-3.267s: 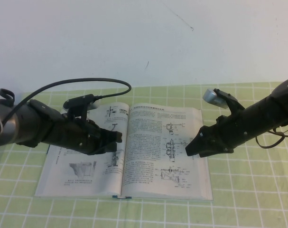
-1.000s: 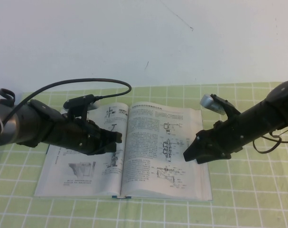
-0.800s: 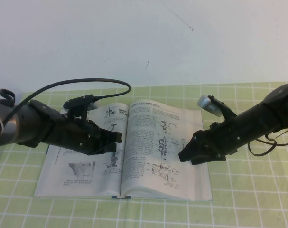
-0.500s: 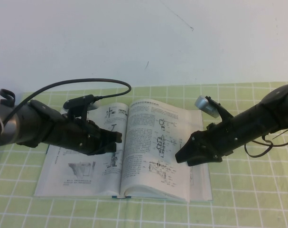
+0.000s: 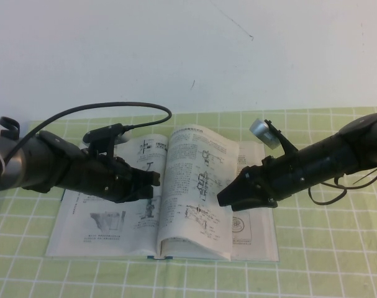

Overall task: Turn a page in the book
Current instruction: Open the closed book

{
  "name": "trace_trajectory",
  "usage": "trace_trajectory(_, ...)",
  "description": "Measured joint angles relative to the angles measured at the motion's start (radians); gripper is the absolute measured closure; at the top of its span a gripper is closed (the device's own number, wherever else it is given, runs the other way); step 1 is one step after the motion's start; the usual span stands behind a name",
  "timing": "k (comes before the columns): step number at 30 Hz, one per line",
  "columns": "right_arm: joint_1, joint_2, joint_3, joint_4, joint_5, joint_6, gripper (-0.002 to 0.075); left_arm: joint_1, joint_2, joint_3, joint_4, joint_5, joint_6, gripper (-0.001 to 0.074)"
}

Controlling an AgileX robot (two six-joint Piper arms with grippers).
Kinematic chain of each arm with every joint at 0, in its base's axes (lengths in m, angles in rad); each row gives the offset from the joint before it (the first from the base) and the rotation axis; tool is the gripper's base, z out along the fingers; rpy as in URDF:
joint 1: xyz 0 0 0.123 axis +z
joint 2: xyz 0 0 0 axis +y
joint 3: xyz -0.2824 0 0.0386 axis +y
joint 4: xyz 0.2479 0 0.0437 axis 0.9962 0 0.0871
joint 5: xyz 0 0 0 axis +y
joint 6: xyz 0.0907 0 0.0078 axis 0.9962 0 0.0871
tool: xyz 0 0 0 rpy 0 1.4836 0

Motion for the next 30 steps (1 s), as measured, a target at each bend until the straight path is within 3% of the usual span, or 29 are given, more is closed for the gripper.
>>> trace_trajectory(19,0.0,0.002,0.0,0.029,0.005,-0.043,0.0314,0.0,0.002,0.0,-0.013,0.008,0.004,0.0737)
trace_trajectory(30,0.0,0.005,0.0,0.263,0.129,-0.168,0.0318,0.001,0.002,0.0,-0.015,0.013,0.034,0.0738)
